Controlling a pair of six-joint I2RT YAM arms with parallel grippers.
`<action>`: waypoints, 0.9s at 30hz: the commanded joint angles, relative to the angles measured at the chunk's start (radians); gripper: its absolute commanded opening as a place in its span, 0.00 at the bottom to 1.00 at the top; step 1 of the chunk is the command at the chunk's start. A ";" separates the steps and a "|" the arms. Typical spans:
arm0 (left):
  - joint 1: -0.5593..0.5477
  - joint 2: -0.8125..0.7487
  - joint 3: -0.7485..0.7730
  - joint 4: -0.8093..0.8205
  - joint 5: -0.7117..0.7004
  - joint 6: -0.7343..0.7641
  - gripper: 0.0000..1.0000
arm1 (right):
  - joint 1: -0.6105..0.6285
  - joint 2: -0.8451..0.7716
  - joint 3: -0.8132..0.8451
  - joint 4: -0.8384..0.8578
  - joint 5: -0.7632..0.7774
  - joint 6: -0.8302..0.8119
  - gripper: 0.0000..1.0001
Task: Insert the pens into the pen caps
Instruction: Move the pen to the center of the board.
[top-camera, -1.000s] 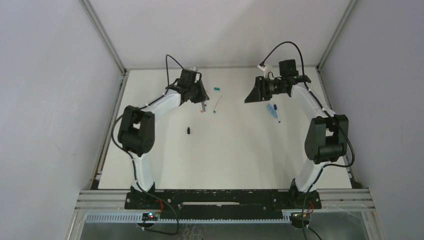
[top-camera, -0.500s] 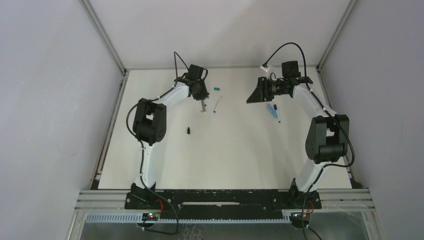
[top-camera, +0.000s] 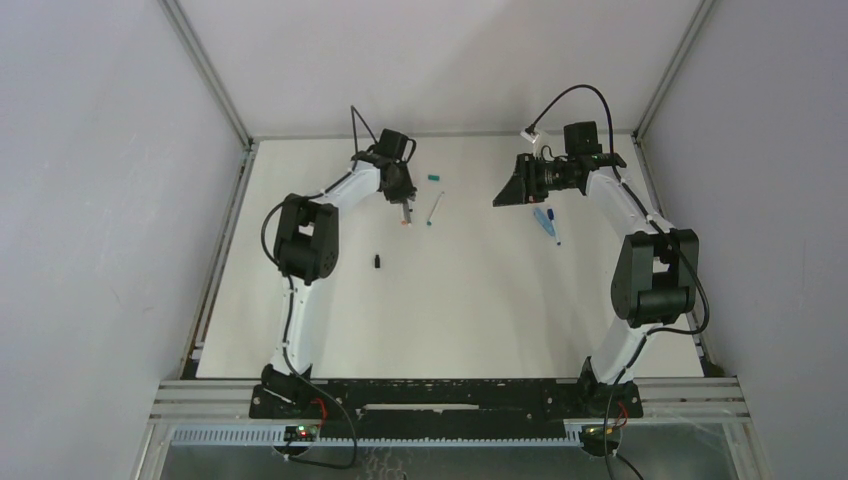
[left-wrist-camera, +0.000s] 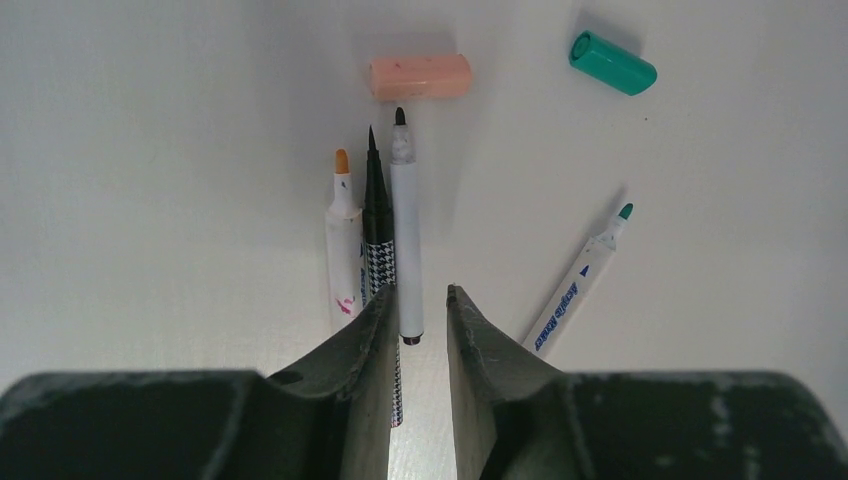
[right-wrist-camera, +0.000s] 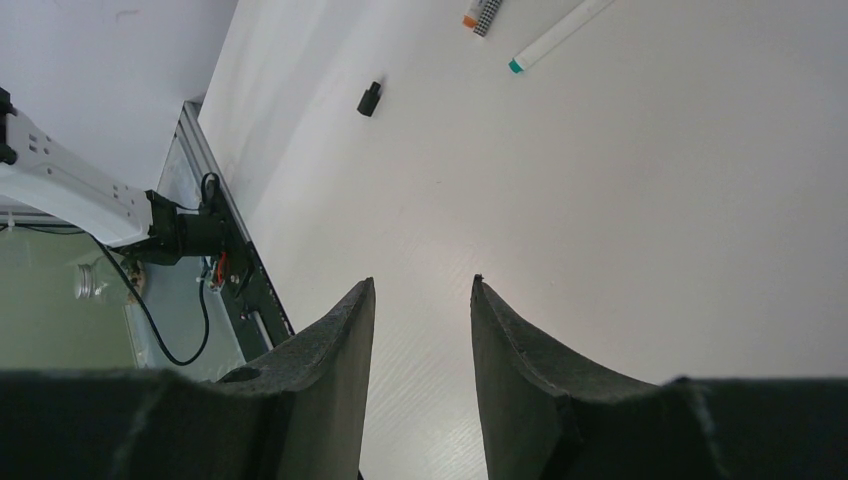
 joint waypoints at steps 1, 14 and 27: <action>0.005 0.013 0.065 -0.013 -0.006 0.000 0.29 | -0.007 -0.046 0.003 0.023 -0.014 0.003 0.47; 0.005 0.027 0.071 -0.018 0.012 -0.003 0.25 | -0.014 -0.048 0.003 0.024 -0.016 0.004 0.47; 0.001 0.055 0.107 -0.084 0.015 0.007 0.21 | -0.018 -0.049 0.006 0.025 -0.021 0.010 0.47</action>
